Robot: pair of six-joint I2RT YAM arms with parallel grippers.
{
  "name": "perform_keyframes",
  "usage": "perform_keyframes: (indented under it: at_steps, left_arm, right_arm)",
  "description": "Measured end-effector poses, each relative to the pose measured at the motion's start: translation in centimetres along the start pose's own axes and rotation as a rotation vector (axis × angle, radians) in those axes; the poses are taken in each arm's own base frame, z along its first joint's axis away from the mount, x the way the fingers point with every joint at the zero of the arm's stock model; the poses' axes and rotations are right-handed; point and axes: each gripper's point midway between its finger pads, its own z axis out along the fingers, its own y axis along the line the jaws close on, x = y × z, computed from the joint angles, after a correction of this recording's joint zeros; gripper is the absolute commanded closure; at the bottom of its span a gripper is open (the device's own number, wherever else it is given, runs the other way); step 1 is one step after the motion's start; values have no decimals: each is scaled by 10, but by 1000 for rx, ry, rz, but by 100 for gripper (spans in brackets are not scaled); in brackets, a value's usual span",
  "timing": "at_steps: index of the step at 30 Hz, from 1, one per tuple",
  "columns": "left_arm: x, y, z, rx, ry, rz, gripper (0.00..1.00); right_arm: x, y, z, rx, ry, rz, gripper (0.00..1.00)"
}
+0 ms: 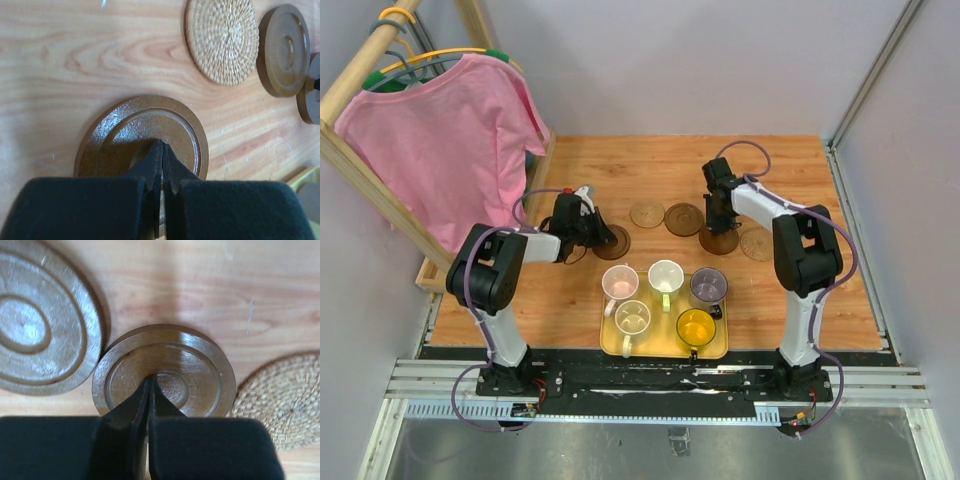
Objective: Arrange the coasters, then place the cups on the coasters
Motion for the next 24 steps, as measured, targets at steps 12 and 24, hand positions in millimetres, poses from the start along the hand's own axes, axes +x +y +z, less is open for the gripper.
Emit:
perform_keyframes:
  at_steps: [12,24]
  left_arm:
    - [-55,28,30,-64,-61,-37,100]
    - [-80,46,39,-129,-90,-49,99]
  right_arm:
    - [-49,10,18,-36,-35,4,99]
    - [-67,20,24,-69,-46,-7,99]
